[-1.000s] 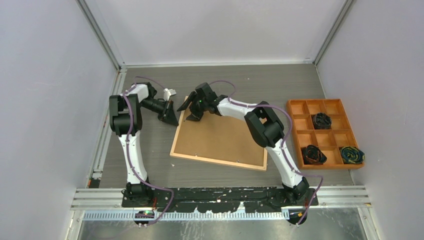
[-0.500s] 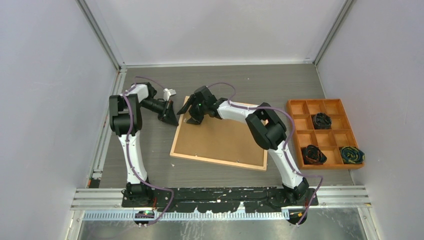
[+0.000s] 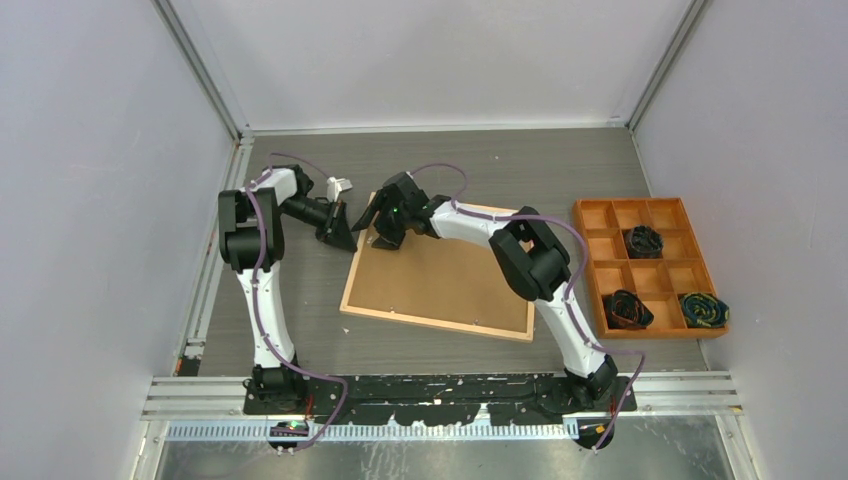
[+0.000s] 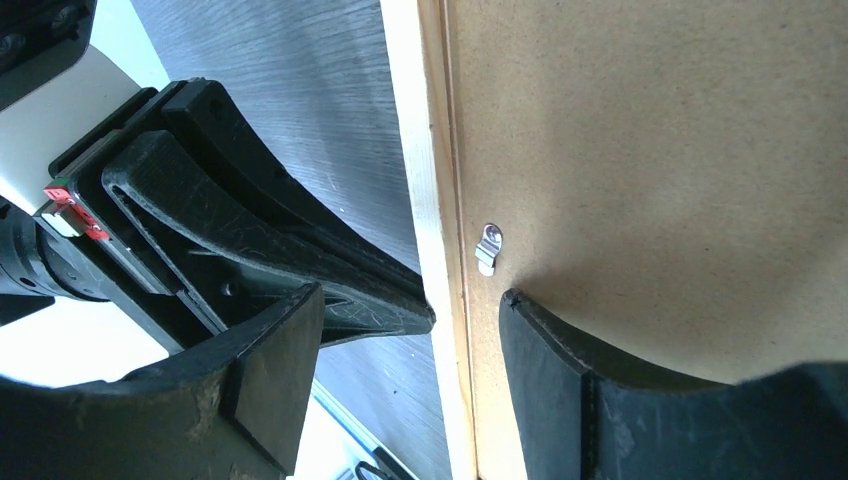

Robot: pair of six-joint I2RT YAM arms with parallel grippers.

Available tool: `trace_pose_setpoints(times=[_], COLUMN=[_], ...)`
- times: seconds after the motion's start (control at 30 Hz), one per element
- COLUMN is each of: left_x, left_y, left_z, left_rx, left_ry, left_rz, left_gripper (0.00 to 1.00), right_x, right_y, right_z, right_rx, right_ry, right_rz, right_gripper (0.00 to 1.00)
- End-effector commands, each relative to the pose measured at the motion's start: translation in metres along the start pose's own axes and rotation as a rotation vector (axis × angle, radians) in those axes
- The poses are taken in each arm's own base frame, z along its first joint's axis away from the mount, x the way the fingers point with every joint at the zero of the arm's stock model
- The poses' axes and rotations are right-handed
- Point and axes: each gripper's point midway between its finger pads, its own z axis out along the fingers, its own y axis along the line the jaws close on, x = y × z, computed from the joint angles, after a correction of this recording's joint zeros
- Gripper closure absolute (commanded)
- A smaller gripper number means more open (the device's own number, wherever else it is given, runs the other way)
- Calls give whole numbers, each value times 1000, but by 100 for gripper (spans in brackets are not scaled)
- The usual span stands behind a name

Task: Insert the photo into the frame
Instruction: Install the photo frame at the center of the board.

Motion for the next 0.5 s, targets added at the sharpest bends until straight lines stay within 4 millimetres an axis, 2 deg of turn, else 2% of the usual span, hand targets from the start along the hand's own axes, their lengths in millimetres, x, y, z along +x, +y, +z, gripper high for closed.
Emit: trace_pose_setpoints(times=[0.0, 0.47], left_x=[3, 3], left_y=[6, 4], left_z=[7, 8], left_rx=[-21, -26], left_ry=[17, 28], left_rz=[33, 43], left_gripper=[92, 92], right_x=[-5, -14], right_y=[-17, -20], right_z=[10, 23], right_rx=[70, 57], right_ry=[-40, -62], right_rz=[-24, 25], right_gripper=[30, 35])
